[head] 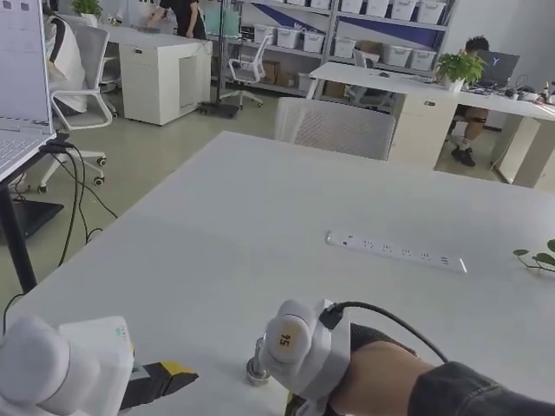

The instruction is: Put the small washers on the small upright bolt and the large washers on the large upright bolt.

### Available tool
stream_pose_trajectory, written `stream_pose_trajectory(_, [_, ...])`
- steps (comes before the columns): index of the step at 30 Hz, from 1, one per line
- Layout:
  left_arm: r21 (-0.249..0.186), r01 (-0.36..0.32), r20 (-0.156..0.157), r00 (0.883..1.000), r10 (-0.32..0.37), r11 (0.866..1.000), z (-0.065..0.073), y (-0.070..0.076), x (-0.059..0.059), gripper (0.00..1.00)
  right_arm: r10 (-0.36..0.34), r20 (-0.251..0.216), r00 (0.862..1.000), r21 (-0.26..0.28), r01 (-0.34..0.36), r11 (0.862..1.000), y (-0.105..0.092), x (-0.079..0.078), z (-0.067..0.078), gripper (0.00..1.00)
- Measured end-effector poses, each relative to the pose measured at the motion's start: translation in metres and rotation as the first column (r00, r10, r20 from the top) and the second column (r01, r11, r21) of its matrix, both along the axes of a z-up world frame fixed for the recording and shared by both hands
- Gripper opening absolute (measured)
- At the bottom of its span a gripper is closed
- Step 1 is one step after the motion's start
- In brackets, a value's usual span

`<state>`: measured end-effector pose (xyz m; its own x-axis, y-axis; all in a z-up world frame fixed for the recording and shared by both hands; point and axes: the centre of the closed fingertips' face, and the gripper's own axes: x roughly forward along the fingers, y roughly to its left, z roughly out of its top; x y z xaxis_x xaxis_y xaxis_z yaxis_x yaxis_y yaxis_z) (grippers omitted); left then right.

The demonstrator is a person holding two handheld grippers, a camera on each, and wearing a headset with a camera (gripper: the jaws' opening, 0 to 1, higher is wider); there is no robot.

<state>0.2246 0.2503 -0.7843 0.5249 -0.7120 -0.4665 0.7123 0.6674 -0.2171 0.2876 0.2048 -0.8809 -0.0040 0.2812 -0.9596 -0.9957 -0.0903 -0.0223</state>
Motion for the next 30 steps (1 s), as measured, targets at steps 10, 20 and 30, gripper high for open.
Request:
stream_pose_trajectory(10, [0.004,0.009,0.005,1.0,-0.009,1.0,0.001,-0.002,0.001,0.92,-0.011,0.002,1.0,-0.008,0.011,1.0,-0.011,-0.003,0.004,0.13])
stream_pose_trajectory(20, [0.003,0.014,0.008,1.0,-0.014,1.0,0.002,-0.003,0.001,0.92,-0.023,0.001,1.0,-0.003,0.023,1.0,-0.024,-0.012,0.014,0.13])
stream_pose_trajectory(30, [0.007,0.018,0.011,1.0,-0.018,1.0,0.002,-0.004,0.001,0.92,-0.058,0.004,0.998,0.008,0.058,0.998,-0.042,-0.019,0.022,0.13])
